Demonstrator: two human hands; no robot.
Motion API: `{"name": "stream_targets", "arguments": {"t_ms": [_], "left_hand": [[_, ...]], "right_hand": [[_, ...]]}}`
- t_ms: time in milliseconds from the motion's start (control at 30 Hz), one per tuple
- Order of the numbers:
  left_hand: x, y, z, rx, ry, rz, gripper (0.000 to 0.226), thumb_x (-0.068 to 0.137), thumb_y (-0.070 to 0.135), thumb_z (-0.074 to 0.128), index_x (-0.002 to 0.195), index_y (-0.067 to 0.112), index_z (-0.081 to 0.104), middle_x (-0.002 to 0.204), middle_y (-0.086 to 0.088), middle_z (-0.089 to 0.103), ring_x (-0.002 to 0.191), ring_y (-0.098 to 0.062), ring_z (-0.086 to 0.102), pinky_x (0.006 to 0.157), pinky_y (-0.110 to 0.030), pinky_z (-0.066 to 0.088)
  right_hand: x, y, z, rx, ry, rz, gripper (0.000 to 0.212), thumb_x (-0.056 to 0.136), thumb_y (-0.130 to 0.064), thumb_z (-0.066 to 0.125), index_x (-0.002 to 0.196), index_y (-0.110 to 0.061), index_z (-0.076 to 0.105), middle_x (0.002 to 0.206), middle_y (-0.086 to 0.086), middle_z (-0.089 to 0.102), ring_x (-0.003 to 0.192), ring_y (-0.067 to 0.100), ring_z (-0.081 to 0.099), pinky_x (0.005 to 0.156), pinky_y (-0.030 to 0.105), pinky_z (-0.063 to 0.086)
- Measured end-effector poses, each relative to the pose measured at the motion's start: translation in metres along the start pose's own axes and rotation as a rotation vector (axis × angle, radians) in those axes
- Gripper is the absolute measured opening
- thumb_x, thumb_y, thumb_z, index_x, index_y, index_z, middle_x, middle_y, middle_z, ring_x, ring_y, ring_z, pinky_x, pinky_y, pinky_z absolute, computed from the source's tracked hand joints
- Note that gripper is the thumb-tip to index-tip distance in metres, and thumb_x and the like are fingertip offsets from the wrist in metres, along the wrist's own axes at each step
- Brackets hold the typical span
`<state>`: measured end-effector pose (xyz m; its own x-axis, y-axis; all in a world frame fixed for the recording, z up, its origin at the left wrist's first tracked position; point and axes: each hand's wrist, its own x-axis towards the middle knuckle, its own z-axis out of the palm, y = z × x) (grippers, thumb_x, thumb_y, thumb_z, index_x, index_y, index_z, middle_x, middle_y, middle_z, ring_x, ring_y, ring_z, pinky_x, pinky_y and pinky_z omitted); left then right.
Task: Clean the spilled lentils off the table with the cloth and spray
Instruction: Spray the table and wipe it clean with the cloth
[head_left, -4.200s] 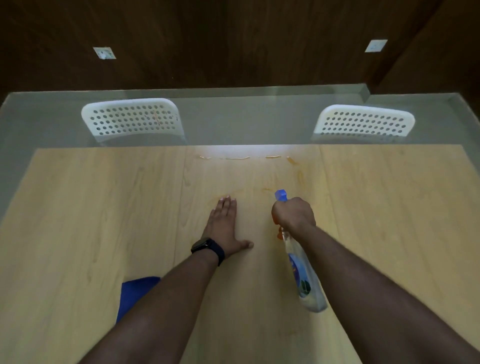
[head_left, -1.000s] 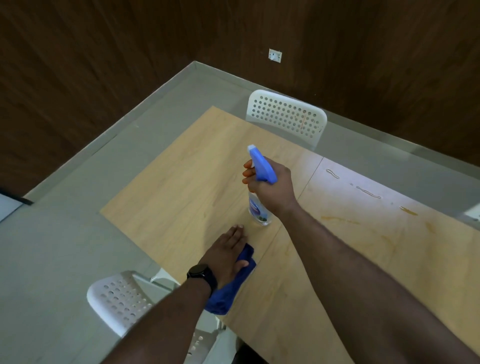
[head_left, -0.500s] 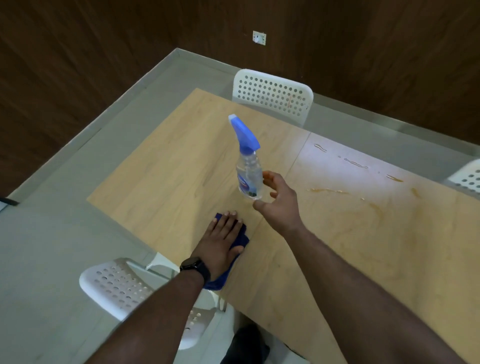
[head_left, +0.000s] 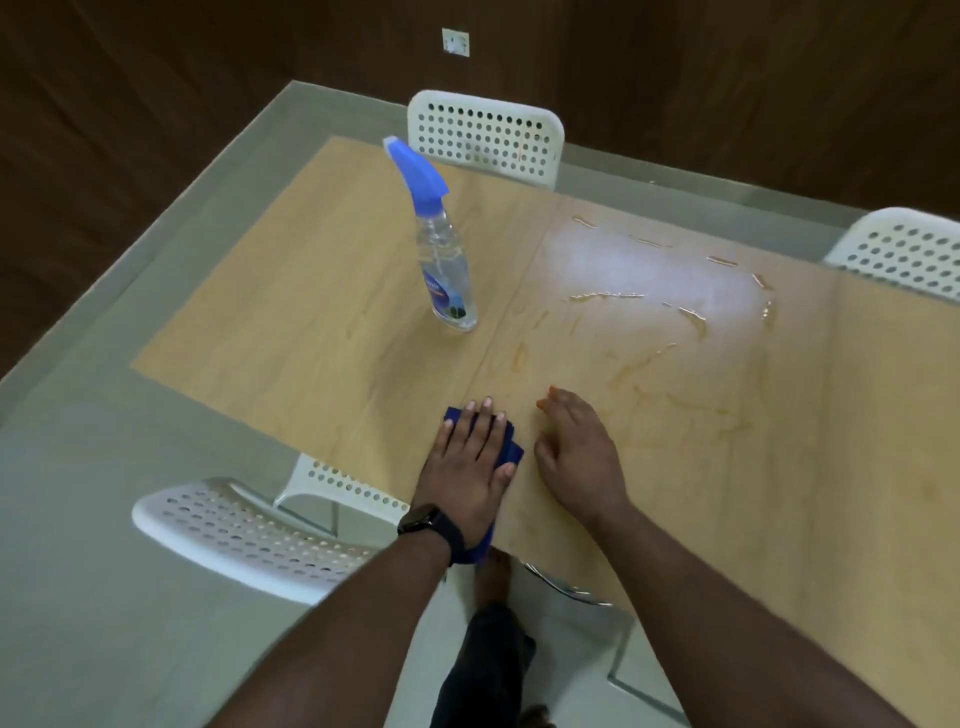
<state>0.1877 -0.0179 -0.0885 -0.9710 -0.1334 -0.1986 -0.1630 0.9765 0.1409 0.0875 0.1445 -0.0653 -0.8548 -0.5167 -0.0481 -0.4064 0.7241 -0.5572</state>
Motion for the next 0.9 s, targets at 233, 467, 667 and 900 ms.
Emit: {"name": "stream_targets", "arguments": {"t_ms": [233, 467, 667, 900], "left_hand": [[-0.017, -0.015, 0.004, -0.058, 0.041, 0.001, 0.065, 0.107, 0.048, 0.005, 0.167, 0.024, -0.001, 0.172, 0.0, -0.019, 0.157, -0.015, -0.023, 0.13, -0.039, -0.003], [-0.006, -0.018, -0.001, 0.051, 0.036, 0.052, 0.081, 0.104, 0.066, 0.006, 0.166, 0.015, -0.007, 0.172, -0.007, -0.02, 0.158, -0.021, -0.021, 0.13, -0.043, -0.003], [0.011, -0.029, -0.005, 0.078, 0.015, 0.107, 0.083, 0.102, 0.069, 0.001, 0.166, 0.017, -0.007, 0.172, -0.007, -0.02, 0.159, -0.021, -0.019, 0.13, -0.046, 0.001], [0.018, -0.033, -0.002, 0.118, 0.062, 0.133, 0.076, 0.106, 0.057, 0.009, 0.166, 0.012, -0.005, 0.172, -0.006, -0.019, 0.159, -0.02, -0.02, 0.13, -0.046, -0.004]], "right_hand": [[-0.01, 0.017, 0.02, -0.12, 0.051, -0.085, 0.05, 0.111, -0.034, 0.04, 0.157, -0.018, 0.045, 0.17, 0.001, 0.031, 0.16, 0.015, 0.017, 0.13, 0.035, 0.017], [-0.01, 0.021, 0.025, -0.218, 0.046, -0.051, 0.054, 0.111, -0.04, 0.032, 0.162, -0.022, 0.035, 0.172, -0.002, 0.023, 0.16, 0.013, 0.012, 0.13, 0.04, 0.016], [-0.011, 0.017, 0.024, -0.23, 0.036, -0.028, 0.056, 0.112, -0.043, 0.029, 0.165, -0.024, 0.028, 0.174, -0.003, 0.017, 0.161, 0.011, 0.006, 0.13, 0.035, 0.008], [-0.014, 0.017, 0.024, -0.248, 0.049, -0.029, 0.056, 0.111, -0.044, 0.029, 0.164, -0.024, 0.031, 0.173, -0.004, 0.021, 0.16, 0.012, 0.01, 0.13, 0.037, 0.013]]}}
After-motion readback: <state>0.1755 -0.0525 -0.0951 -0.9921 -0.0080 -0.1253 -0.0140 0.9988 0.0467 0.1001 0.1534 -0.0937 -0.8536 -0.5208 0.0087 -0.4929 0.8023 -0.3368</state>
